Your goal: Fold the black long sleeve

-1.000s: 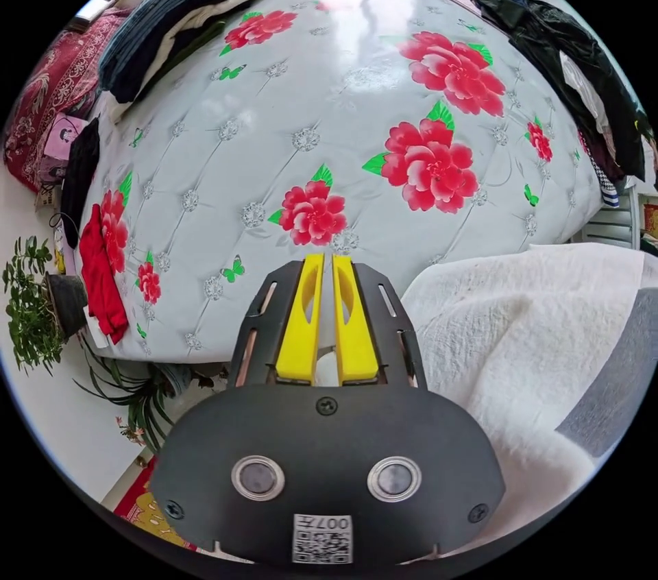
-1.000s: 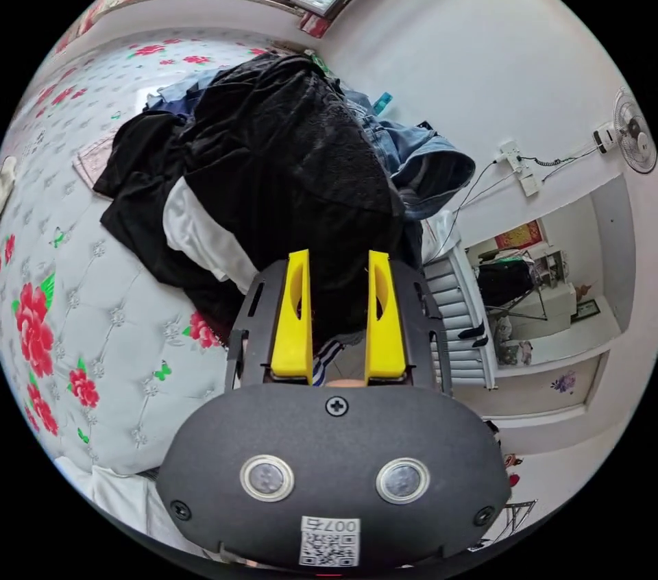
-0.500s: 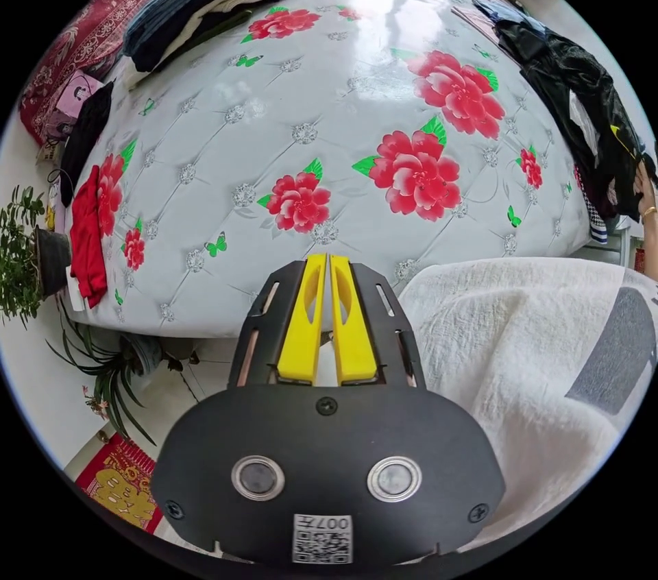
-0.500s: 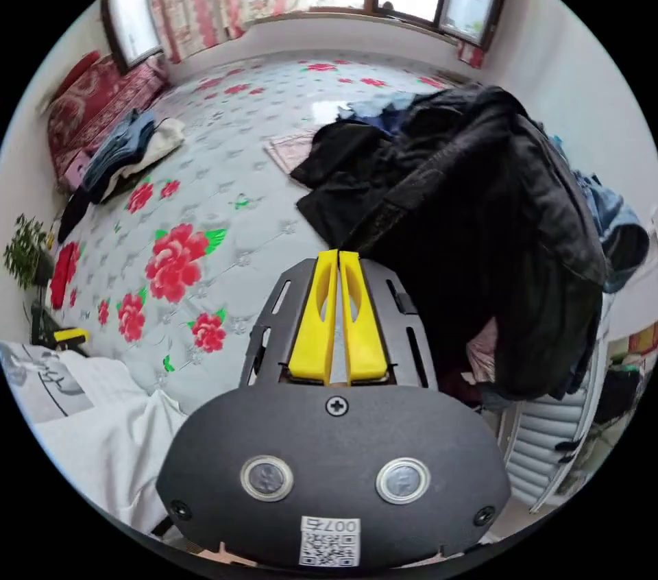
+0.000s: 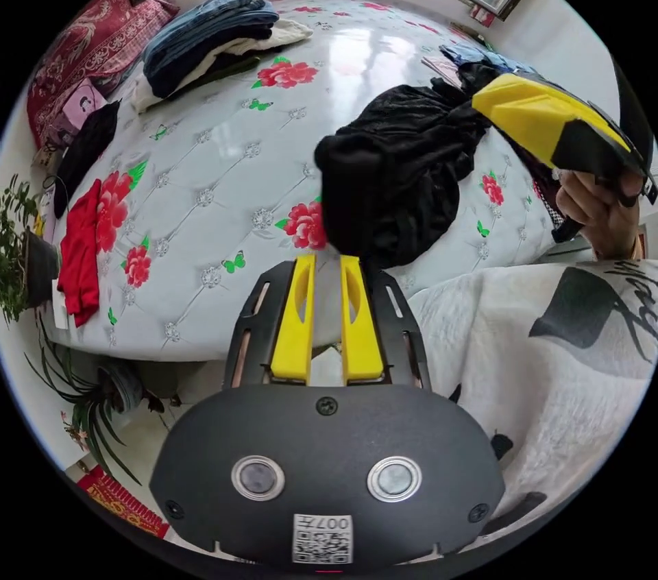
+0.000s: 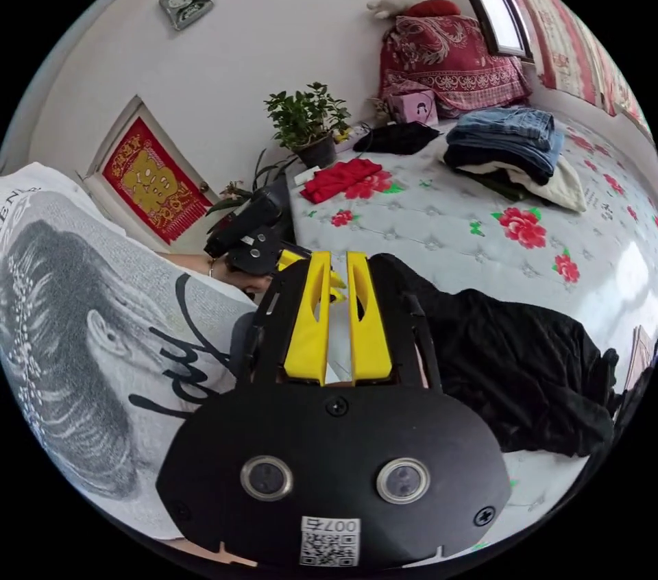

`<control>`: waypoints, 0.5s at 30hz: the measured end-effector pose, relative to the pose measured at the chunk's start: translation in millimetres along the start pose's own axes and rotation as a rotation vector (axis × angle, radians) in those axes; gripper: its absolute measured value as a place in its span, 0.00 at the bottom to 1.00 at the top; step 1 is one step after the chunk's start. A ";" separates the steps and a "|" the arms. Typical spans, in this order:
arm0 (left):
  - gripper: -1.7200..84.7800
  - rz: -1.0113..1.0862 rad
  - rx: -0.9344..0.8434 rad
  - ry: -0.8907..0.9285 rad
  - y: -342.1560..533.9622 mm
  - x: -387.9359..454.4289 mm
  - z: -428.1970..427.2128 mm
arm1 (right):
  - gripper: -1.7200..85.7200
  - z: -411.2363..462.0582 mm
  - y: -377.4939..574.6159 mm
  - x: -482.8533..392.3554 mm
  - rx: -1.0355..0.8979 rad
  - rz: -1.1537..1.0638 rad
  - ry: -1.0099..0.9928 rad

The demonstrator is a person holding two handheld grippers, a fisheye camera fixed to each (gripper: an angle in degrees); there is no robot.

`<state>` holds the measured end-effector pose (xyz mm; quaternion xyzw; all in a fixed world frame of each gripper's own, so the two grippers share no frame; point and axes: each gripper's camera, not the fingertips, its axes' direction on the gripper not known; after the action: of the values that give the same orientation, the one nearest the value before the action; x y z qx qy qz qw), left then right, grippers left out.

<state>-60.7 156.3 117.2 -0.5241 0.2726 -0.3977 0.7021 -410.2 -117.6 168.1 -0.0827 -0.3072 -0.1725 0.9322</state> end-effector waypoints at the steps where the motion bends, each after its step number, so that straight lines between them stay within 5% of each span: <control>1: 0.09 -0.018 0.001 0.003 2.4 -7.4 1.2 | 0.06 3.6 4.0 6.1 -0.037 0.015 0.071; 5: 0.10 -0.102 -0.033 0.037 11.0 -46.1 17.8 | 0.09 27.6 30.3 31.0 -0.249 0.053 0.321; 15: 0.11 0.072 -0.175 0.041 -51.9 -34.1 82.2 | 0.12 107.4 12.5 54.2 -0.424 -0.009 0.389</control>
<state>-27.3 220.8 190.3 -0.5649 0.3391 -0.3575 0.6619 -423.3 -92.8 285.8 -0.2398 -0.0802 -0.2498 0.9347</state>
